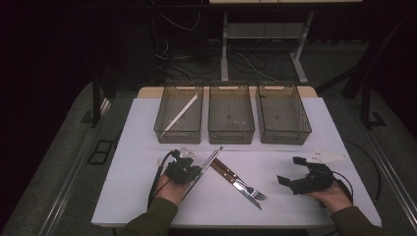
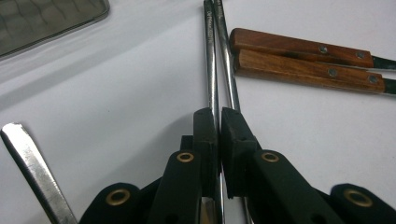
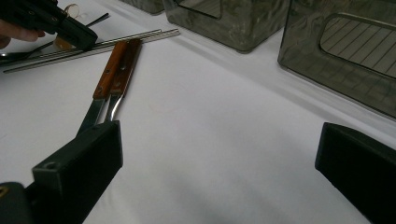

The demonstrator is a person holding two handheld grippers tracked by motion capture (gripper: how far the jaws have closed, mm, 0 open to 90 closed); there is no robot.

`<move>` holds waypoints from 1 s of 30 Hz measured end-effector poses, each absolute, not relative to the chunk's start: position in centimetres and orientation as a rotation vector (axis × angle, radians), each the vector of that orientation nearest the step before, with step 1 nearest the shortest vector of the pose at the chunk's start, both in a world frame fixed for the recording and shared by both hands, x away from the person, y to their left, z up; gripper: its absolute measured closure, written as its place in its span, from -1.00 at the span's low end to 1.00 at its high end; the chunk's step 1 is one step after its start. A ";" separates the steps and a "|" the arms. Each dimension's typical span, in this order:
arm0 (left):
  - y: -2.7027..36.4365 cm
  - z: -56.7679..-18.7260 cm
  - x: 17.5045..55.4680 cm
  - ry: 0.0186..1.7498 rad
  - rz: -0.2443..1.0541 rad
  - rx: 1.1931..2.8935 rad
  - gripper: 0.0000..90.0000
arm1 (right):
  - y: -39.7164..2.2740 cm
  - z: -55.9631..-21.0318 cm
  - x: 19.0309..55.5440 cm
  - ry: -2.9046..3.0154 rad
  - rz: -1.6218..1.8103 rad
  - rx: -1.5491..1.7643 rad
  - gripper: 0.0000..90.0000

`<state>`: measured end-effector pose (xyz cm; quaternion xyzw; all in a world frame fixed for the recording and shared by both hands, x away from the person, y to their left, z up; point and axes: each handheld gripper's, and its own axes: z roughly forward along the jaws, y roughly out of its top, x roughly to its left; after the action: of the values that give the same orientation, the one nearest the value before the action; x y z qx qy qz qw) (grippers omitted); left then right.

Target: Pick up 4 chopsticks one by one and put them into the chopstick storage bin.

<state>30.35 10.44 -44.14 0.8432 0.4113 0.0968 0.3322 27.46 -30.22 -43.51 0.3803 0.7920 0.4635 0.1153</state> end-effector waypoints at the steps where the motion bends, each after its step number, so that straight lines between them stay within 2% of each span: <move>1: 10.4 -44.1 30.3 1.079 0.249 2.195 0.89 | -30.2 -43.5 27.4 2.320 1.358 1.114 -0.98; 30: 10.5 -40.6 31.4 0.981 0.192 2.146 0.90 | -29.9 -43.7 27.4 2.340 1.346 1.097 -0.98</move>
<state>31.40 10.50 -40.60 0.8395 0.3835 0.0751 0.3775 27.42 -29.86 -43.67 0.3741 0.7978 0.4589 0.1137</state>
